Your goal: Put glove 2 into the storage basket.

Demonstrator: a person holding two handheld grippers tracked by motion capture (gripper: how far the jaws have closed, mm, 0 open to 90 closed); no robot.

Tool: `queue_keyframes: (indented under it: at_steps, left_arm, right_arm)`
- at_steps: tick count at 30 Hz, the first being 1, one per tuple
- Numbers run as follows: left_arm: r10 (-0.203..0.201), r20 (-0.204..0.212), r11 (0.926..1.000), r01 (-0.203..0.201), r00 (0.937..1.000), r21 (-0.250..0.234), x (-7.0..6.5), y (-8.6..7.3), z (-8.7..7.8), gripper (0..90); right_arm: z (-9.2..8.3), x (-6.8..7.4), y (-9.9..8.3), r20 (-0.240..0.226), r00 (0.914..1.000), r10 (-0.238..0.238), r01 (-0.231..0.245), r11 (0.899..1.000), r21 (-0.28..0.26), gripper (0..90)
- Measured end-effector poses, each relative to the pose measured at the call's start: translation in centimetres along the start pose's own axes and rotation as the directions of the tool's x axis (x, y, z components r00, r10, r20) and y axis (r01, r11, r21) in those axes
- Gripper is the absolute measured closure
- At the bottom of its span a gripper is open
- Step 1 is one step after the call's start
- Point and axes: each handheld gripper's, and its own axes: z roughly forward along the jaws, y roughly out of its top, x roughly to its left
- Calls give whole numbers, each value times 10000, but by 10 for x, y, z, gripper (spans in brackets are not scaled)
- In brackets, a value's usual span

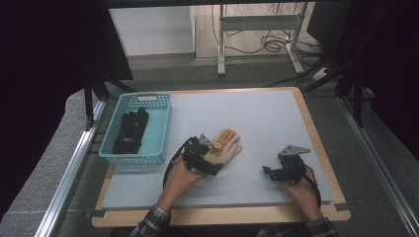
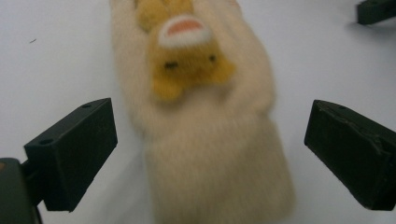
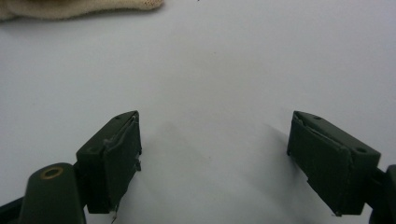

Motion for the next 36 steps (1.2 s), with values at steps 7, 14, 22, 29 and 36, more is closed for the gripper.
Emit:
queue_keyframes:
  at_steps: [7, 14, 22, 29, 36]
  left_arm:
    - [-69, -62, 9980, 73, 10000, 634, 3, 15, 30, 38]
    - [100, -400, 9930, -52, 9991, 1183, 1, 19, 47, 101]
    - [189, -305, 9946, -157, 9994, 1023, -2, 19, 41, 391]
    - [71, -183, 9947, -52, 9998, 1025, -5, 20, 38, 537]
    - [-117, 154, 9962, 103, 9998, 867, 0, 21, 34, 573]
  right_arm:
    - [0, 0, 0, -1, 10000, 3, -3, 10000, -3, 172]
    - [0, 0, 0, -1, 10000, -6, 6, 10000, 3, 172]
    - [0, 0, 0, 1, 10000, -9, 9, 10000, 8, 172]
    - [0, 0, 0, 4, 10000, -6, 6, 10000, -8, 172]
    - [0, 0, 0, 5, 10000, -10, 10, 10000, 13, 172]
